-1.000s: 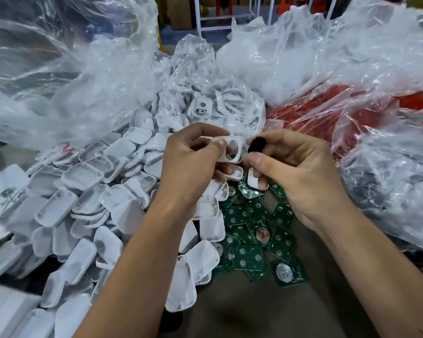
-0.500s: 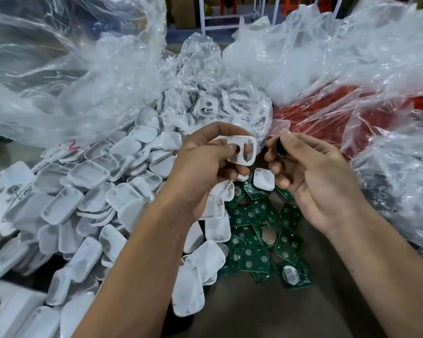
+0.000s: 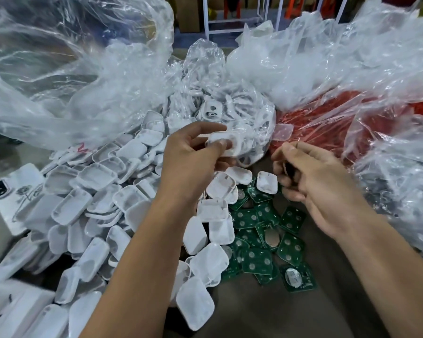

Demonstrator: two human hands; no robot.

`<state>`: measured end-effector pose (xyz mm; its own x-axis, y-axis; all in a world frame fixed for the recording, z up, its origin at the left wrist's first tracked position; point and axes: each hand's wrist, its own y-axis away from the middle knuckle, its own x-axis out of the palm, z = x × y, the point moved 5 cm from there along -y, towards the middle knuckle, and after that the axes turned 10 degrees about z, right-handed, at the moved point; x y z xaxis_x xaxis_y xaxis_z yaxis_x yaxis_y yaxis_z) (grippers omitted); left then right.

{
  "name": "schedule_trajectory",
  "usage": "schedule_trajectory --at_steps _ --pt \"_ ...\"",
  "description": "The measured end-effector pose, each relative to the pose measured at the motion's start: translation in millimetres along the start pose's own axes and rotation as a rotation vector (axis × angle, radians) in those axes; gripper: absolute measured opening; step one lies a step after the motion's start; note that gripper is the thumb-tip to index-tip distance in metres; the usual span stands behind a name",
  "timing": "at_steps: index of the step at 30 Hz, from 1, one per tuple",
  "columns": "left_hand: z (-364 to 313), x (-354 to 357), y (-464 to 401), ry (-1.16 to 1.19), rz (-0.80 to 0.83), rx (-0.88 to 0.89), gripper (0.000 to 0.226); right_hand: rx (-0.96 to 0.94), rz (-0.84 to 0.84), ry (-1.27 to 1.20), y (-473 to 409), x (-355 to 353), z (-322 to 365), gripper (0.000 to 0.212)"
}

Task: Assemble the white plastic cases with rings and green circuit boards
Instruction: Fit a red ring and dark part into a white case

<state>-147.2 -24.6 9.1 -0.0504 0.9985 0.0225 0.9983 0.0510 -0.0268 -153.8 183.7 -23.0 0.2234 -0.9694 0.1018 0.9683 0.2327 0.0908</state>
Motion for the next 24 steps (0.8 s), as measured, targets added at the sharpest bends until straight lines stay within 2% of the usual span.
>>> schedule_trajectory --at_steps 3,5,7,11,13,15,17,18,21,22,24 --pt "0.7 -10.7 -0.6 0.004 -0.086 0.003 0.015 -0.192 -0.075 0.745 1.8 2.9 9.3 0.014" --pt "0.6 -11.1 -0.1 -0.001 -0.094 0.006 0.013 -0.28 -0.096 1.022 4.8 10.4 15.1 0.009" --pt "0.9 -6.0 0.3 -0.023 -0.071 0.012 0.013 -0.281 -0.115 1.141 6.6 11.9 17.2 0.009" --pt "2.4 6.7 0.4 -0.078 -0.008 0.022 0.013 -0.371 -0.22 1.169 11.0 6.7 33.8 0.014" --pt "4.0 13.4 1.4 -0.119 0.025 0.027 0.013 -0.492 -0.374 1.148 18.3 0.8 55.0 0.013" --pt "4.8 18.4 1.6 -0.149 0.046 0.034 0.014 -0.597 -0.664 1.134 28.2 -20.3 84.1 0.011" --pt "6.1 22.0 1.4 -0.166 0.06 0.031 0.017 -0.479 -0.908 1.167 26.1 -60.9 110.3 0.011" --pt "6.8 22.6 1.3 -0.165 0.062 0.028 0.017 -0.321 -0.934 1.171 17.0 -84.6 117.9 0.016" --pt "8.2 29.6 2.2 -0.125 0.089 0.015 0.02 0.179 -0.811 1.179 -12.8 -136.3 114.4 0.026" --pt "8.9 33.5 2.9 -0.114 0.11 0.008 0.021 0.254 -0.757 1.23 -20.4 -138.7 109.0 0.027" --pt "10.9 42.5 4.6 -0.106 0.162 -0.01 0.02 0.252 -0.663 1.331 -32.9 -132.0 100.1 0.029"
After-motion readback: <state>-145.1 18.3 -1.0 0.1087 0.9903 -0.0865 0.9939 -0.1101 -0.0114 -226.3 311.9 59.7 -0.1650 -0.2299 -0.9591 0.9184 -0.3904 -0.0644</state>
